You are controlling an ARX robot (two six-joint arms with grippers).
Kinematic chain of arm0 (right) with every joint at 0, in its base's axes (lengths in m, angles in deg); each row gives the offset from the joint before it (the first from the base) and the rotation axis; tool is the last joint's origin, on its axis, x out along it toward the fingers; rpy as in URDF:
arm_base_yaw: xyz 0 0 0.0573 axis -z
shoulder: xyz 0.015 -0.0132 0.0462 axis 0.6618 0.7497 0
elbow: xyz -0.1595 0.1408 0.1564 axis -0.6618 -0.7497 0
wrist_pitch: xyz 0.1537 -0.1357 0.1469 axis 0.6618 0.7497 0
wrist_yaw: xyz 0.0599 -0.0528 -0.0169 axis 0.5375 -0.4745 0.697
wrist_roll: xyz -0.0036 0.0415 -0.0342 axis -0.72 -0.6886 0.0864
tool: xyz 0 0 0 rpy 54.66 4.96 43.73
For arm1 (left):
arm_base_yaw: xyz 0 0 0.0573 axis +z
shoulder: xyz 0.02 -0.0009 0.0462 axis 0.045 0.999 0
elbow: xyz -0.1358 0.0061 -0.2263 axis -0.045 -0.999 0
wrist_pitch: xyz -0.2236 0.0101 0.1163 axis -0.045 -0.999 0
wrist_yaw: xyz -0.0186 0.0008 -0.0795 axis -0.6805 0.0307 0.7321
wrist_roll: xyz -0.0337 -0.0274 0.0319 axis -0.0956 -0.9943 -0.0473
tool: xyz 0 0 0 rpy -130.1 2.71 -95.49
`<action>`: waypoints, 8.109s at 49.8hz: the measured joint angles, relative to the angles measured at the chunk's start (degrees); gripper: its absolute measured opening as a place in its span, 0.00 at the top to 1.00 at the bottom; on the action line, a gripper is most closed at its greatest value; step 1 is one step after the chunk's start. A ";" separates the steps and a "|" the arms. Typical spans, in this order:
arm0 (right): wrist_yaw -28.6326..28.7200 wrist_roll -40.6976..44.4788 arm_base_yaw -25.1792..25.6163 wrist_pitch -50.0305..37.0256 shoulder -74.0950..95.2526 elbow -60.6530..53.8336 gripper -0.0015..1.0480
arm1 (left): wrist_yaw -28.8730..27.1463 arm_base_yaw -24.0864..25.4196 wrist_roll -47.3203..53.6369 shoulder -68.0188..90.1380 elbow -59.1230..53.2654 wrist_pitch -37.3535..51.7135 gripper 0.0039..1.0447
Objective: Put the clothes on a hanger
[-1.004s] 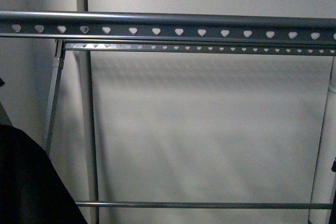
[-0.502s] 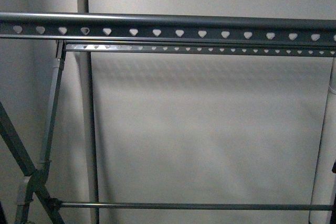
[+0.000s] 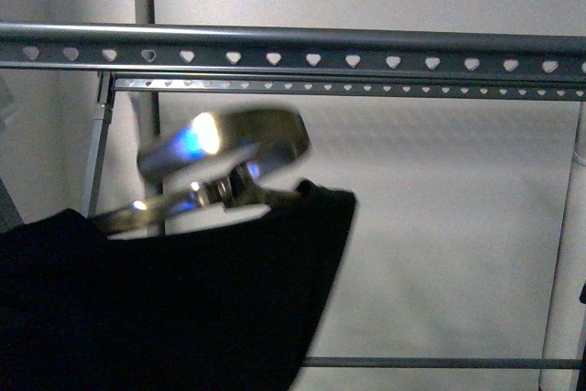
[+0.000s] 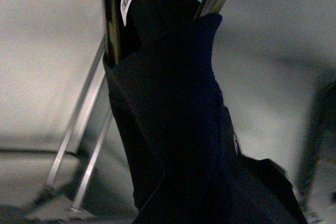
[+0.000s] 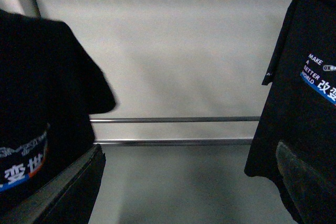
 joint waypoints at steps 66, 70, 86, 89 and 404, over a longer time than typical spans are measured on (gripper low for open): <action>49.13 64.19 16.35 -0.94 62.31 39.89 0.07 | 6.01 -10.27 16.96 6.56 4.81 21.31 0.96; 45.97 77.85 12.81 -0.52 67.28 43.85 0.07 | 5.95 -10.29 16.96 6.56 4.79 21.31 0.96; 37.35 84.02 3.26 -0.98 78.03 54.10 0.15 | 5.97 -10.25 16.96 6.56 4.79 21.31 0.96; 35.67 83.67 2.69 -0.92 79.52 55.08 0.23 | 5.97 -10.25 16.96 6.56 4.79 21.31 0.96; 0.15 -0.55 0.37 0.00 0.00 0.00 0.93 | -37.79 -1.64 -74.07 -75.36 -59.56 33.94 0.90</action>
